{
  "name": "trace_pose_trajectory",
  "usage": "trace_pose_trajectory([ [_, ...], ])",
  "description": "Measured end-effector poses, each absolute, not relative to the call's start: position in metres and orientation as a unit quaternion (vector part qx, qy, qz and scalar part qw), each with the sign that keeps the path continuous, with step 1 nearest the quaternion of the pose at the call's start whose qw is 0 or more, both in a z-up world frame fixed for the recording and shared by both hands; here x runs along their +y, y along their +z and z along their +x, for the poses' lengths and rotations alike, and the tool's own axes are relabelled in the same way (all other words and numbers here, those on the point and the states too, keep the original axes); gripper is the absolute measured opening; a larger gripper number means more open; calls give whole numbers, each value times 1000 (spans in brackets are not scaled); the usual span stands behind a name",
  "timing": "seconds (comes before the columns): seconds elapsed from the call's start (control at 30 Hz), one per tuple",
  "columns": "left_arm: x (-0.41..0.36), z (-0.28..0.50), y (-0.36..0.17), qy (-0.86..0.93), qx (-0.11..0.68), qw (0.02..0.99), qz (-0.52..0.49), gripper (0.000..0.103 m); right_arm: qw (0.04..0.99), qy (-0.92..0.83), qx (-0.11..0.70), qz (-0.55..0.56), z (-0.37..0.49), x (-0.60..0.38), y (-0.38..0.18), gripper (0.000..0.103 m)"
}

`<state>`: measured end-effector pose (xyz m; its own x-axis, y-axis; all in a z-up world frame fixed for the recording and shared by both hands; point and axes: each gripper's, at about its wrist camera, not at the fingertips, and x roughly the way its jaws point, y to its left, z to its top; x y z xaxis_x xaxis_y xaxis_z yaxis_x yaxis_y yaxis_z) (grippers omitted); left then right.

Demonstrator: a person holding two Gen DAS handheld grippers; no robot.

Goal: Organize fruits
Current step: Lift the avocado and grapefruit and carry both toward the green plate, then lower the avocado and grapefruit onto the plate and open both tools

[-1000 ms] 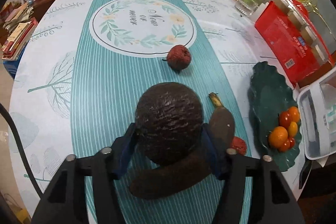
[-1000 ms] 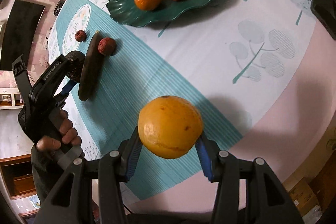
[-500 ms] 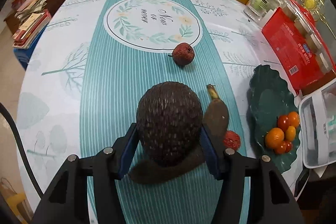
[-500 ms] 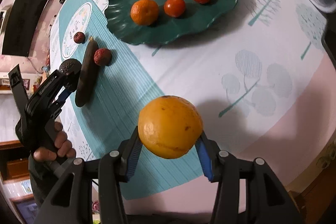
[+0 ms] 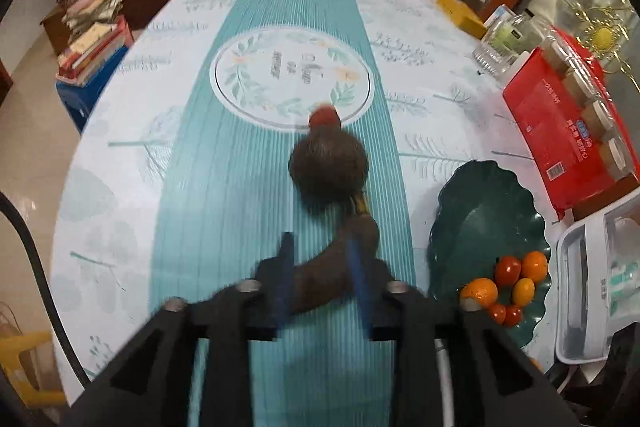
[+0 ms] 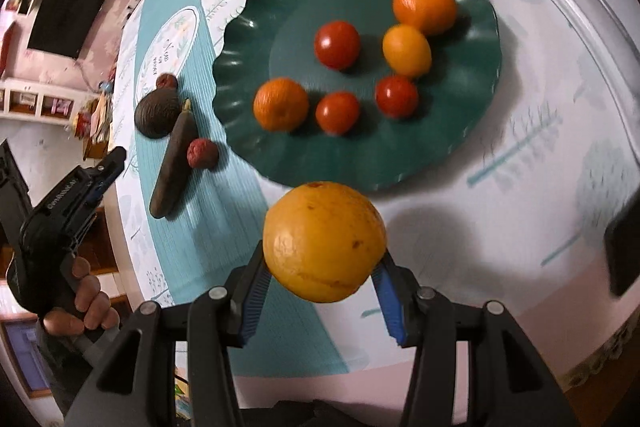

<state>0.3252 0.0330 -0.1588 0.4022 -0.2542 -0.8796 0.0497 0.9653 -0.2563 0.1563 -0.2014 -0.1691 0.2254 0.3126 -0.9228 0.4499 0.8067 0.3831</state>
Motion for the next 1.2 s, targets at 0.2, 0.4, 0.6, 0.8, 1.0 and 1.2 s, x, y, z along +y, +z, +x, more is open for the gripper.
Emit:
trace_pose_trajectory([
  [0.2,23,338,-180,-48,533,840,-85,66,734,-38,621,274,159,-219,-162,49],
  [0.4,17,357,-195,-24,533,843,-71,72,726,-46,632,268,160,-237,-168,49],
  [0.6,22,369,-204,-35,516,847,-123,77,730,-49,633,253,167,-243,-167,49],
  [0.8,25,387,-213,-38,495,849,-184,78,743,-33,631,220,176,-240,-166,49],
  [1.0,25,398,-229,-36,510,828,-230,68,756,-18,623,200,179,-241,-163,49],
  [1.2,21,396,-230,-28,499,834,-232,66,758,-7,624,190,184,-243,-163,49],
])
